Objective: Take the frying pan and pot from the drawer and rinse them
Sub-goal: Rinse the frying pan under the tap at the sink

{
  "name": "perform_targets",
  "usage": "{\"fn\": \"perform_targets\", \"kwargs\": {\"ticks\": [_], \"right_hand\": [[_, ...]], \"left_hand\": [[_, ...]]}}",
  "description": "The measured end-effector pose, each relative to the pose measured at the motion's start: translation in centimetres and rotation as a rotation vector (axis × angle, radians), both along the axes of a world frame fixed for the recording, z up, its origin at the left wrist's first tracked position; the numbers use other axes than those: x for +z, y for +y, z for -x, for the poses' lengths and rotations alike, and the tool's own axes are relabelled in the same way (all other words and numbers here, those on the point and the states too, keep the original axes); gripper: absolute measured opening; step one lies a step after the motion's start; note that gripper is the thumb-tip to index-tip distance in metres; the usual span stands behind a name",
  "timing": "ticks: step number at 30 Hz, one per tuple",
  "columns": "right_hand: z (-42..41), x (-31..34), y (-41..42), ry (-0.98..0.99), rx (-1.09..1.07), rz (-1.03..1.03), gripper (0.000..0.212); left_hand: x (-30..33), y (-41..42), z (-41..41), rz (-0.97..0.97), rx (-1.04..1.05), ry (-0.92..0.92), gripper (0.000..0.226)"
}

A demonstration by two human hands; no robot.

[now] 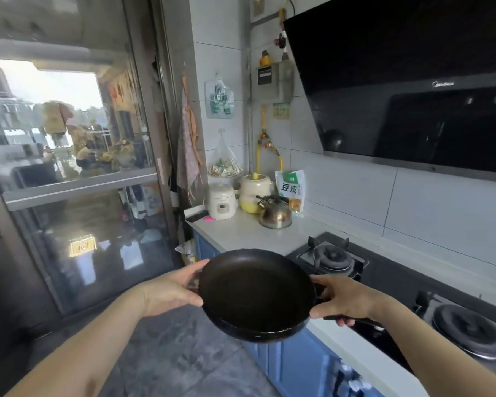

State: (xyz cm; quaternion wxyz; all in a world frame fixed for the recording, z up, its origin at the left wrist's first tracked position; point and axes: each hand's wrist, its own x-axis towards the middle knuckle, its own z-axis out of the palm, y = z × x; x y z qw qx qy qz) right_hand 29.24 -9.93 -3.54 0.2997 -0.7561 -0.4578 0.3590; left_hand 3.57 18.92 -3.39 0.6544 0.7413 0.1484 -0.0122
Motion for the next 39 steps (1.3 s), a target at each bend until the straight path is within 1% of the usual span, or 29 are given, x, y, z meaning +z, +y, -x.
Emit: {"fn": "perform_targets", "kwargs": {"ticks": [5, 9, 12, 14, 17, 21, 26, 28, 30, 35, 39], "right_hand": [[-9.1, -1.1, 5.6, -0.032, -0.044, 0.028, 0.074], [-15.7, -1.0, 10.8, -0.035, -0.05, 0.038, 0.065], [-20.0, -1.2, 15.0, -0.057, -0.045, 0.039, 0.065], [-22.4, -1.7, 17.5, -0.073, -0.046, 0.041, 0.066], [-25.2, -2.8, 20.9, -0.027, -0.059, 0.044, 0.067], [-28.7, -5.0, 25.0, -0.012, -0.113, 0.069, 0.073], [-32.1, -9.2, 29.8, -0.054, -0.198, 0.043, 0.075], [-32.9, -11.2, 31.5, -0.052, -0.251, 0.035, 0.081], [-33.5, -13.1, 33.0, -0.095, -0.313, 0.056, 0.088], [-34.3, -18.1, 35.7, -0.12, -0.48, 0.142, 0.098], [-34.8, -21.0, 36.5, -0.107, -0.549, 0.188, 0.101]], "left_hand": [[-1.8, 7.0, -10.0, -0.058, -0.055, 0.016, 0.091], [-2.2, 12.2, -17.0, -0.065, -0.066, 0.04, 0.09], [-2.9, 16.4, -21.3, -0.061, -0.059, 0.047, 0.091], [-3.5, 19.0, -23.6, -0.098, -0.048, 0.074, 0.095], [-4.7, 22.5, -26.7, -0.046, -0.052, 0.098, 0.096], [-6.7, 27.5, -31.4, -0.036, -0.108, 0.136, 0.098], [-10.2, 33.8, -37.4, -0.154, -0.204, 0.168, 0.099], [-11.6, 35.5, -39.4, -0.186, -0.248, 0.186, 0.098], [-13.1, 37.2, -41.3, -0.207, -0.283, 0.181, 0.096], [-17.6, 40.7, -45.8, -0.158, -0.356, 0.214, 0.102], [-20.3, 42.5, -48.0, -0.12, -0.411, 0.223, 0.11]]}}
